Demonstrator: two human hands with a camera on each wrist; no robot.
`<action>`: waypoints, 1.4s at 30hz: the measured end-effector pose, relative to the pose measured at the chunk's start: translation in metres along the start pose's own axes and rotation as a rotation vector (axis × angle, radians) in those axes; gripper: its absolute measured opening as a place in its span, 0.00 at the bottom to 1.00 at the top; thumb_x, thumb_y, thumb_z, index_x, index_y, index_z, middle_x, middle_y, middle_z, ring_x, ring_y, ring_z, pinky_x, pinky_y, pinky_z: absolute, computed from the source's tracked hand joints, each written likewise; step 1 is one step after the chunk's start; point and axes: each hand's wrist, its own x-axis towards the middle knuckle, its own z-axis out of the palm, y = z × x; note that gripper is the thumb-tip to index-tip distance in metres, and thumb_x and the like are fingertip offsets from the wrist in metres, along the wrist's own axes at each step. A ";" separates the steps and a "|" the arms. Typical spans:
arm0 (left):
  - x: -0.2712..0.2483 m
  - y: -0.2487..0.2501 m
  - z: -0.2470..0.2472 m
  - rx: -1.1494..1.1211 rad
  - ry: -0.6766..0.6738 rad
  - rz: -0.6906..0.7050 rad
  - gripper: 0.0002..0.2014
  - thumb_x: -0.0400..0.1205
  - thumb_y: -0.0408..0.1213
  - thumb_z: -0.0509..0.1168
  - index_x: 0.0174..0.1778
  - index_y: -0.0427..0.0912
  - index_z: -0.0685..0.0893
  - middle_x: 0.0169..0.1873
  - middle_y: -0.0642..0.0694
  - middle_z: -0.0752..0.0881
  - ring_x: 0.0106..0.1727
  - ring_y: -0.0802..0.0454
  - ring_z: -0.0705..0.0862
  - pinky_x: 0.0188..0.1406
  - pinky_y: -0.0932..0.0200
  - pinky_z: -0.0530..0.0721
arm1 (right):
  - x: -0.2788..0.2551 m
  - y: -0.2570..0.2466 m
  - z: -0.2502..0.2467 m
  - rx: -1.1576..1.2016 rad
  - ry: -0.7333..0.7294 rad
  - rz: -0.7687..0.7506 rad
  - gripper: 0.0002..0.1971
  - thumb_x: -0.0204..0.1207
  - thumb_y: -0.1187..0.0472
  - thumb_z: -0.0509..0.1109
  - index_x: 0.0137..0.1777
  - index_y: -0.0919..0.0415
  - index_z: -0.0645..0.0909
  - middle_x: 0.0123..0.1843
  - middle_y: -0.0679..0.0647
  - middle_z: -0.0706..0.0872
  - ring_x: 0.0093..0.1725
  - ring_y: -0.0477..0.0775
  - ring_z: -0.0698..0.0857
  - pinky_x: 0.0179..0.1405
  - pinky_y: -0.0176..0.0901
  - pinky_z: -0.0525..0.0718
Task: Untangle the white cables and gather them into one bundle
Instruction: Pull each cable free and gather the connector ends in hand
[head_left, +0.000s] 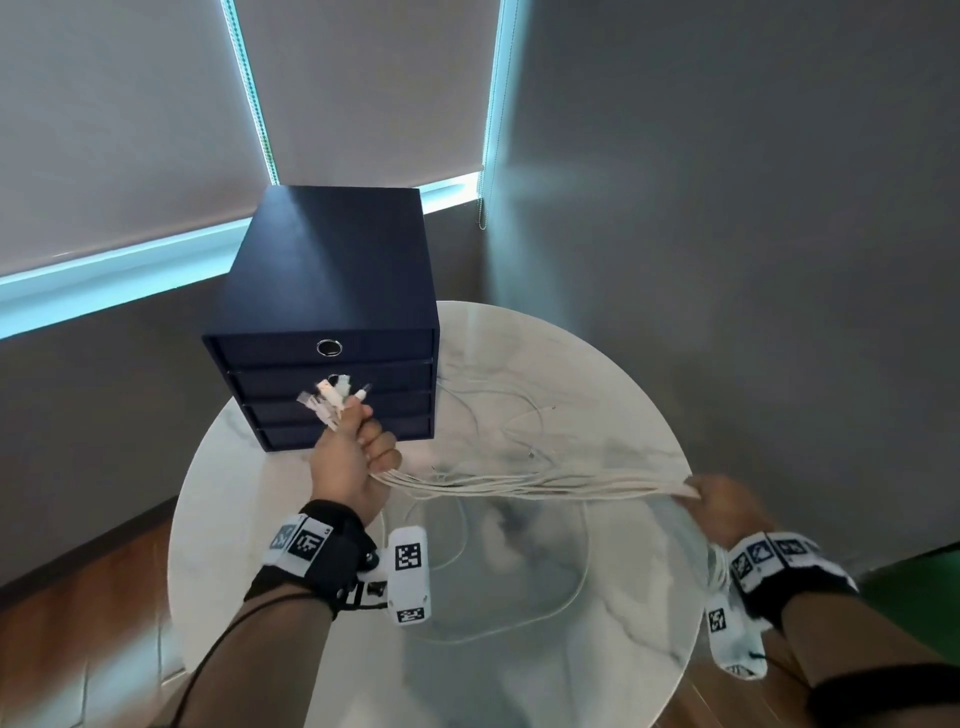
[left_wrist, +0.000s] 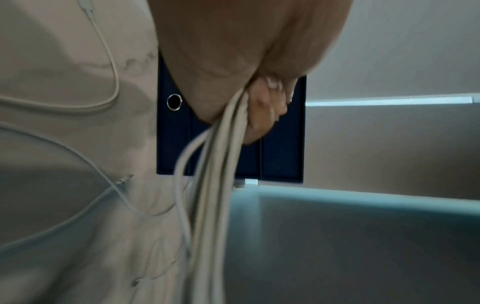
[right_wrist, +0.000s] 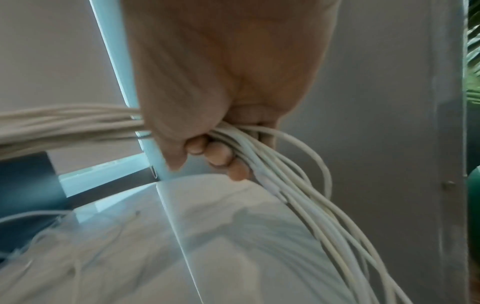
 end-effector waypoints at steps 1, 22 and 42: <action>-0.003 -0.004 0.002 0.029 -0.031 -0.049 0.17 0.90 0.46 0.57 0.36 0.45 0.75 0.18 0.55 0.62 0.15 0.61 0.59 0.09 0.67 0.57 | 0.005 -0.002 -0.010 -0.026 0.079 0.023 0.10 0.79 0.50 0.68 0.43 0.55 0.85 0.47 0.60 0.89 0.52 0.64 0.87 0.49 0.49 0.82; -0.008 -0.027 -0.034 0.342 0.050 -0.102 0.14 0.89 0.39 0.59 0.37 0.48 0.71 0.24 0.52 0.63 0.21 0.57 0.59 0.17 0.64 0.57 | 0.033 -0.049 0.043 -0.274 -0.395 0.050 0.30 0.55 0.48 0.80 0.60 0.46 0.81 0.64 0.50 0.84 0.61 0.57 0.84 0.57 0.42 0.81; -0.009 -0.041 -0.043 0.489 0.076 -0.053 0.13 0.88 0.40 0.63 0.38 0.46 0.72 0.25 0.49 0.64 0.24 0.53 0.60 0.21 0.62 0.61 | -0.034 -0.221 0.134 -0.518 -0.396 -0.642 0.10 0.76 0.71 0.65 0.52 0.63 0.86 0.54 0.61 0.84 0.57 0.65 0.85 0.58 0.50 0.79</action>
